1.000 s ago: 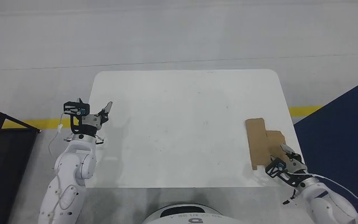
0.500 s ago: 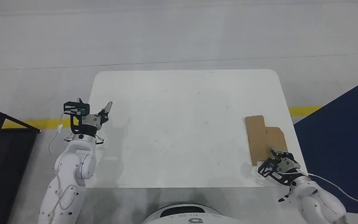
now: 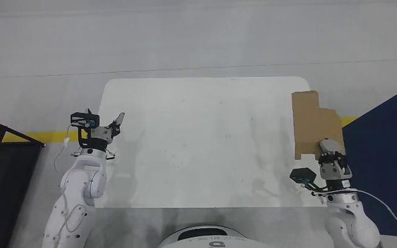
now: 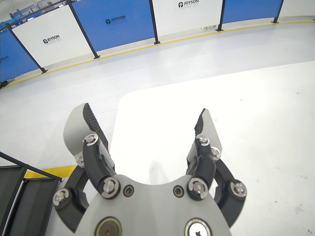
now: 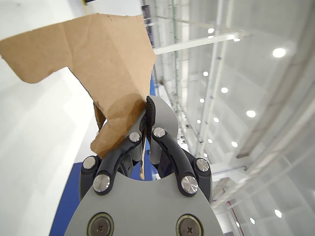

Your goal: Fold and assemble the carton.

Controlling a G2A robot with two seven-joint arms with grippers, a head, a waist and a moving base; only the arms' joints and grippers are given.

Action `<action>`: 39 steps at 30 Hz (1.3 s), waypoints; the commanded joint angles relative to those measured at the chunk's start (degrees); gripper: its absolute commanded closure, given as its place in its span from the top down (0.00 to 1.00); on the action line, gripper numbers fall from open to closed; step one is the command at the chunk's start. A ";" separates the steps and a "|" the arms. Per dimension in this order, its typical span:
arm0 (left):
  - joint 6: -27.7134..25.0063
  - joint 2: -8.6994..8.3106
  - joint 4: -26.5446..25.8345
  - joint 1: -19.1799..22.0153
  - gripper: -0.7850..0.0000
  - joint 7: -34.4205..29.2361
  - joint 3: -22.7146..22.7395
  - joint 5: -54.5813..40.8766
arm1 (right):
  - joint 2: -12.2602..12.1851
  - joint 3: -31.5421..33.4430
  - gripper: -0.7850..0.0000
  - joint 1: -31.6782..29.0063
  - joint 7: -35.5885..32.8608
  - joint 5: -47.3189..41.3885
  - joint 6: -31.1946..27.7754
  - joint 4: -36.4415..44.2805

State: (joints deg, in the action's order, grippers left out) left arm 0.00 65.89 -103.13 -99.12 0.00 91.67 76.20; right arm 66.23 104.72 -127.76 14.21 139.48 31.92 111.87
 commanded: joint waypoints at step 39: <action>0.00 0.00 0.00 0.00 1.00 0.00 0.00 0.00 | 4.64 -26.73 0.00 22.78 12.45 1.54 -6.73 2.83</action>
State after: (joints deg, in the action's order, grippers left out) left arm 0.00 65.89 -103.13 -99.12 0.00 91.67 76.20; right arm 70.93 77.97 -105.81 24.43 151.27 27.88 115.09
